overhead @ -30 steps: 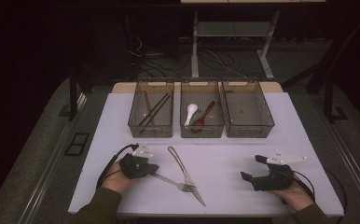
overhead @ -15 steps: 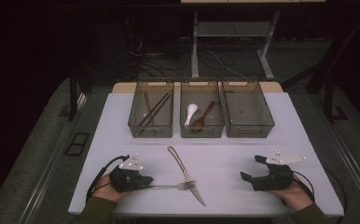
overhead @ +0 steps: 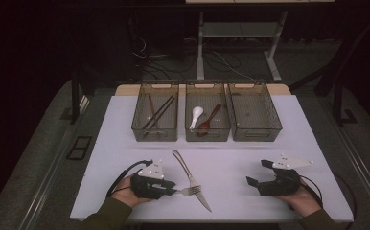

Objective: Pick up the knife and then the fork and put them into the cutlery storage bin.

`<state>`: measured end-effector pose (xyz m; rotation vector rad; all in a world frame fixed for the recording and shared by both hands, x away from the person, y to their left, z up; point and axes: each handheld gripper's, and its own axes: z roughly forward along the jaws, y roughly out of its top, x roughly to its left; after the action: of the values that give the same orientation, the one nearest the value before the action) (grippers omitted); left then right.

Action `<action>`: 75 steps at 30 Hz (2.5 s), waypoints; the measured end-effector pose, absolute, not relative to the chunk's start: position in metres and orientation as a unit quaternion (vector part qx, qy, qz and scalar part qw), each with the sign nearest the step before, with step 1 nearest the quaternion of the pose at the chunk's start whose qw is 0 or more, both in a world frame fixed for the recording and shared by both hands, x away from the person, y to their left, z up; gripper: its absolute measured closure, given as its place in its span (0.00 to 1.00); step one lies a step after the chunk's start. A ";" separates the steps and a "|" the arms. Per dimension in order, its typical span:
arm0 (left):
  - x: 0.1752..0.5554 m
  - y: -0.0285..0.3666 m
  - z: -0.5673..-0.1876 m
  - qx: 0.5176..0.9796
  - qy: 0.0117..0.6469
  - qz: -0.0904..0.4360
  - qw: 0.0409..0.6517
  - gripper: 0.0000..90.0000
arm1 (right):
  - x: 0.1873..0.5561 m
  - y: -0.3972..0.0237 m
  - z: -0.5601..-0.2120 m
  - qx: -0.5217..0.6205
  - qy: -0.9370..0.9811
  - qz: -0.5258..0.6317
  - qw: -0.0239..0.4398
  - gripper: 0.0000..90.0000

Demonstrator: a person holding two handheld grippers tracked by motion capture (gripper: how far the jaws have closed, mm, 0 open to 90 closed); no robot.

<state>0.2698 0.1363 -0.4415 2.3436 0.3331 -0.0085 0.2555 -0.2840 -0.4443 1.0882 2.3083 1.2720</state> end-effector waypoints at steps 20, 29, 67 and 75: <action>0.270 0.135 -0.441 0.921 0.093 0.001 0.379 0.94 | 0.255 -0.282 -0.444 0.371 0.808 0.435 0.144 0.14; 0.277 0.125 -0.423 0.903 0.134 0.018 0.408 0.95 | 0.256 -0.272 -0.433 0.355 0.820 0.433 0.118 0.14; 0.308 0.026 -0.392 0.868 0.169 0.113 0.453 0.95 | 0.312 -0.212 -0.384 0.383 0.756 0.529 0.044 0.70; 0.309 0.031 -0.386 0.853 0.175 0.102 0.481 0.94 | 0.315 -0.213 -0.377 0.378 0.741 0.553 0.052 0.89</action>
<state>0.3091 0.0308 -0.3862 2.0810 0.4268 0.2484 0.3145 -0.2127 -0.3771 1.1497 2.2523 1.6811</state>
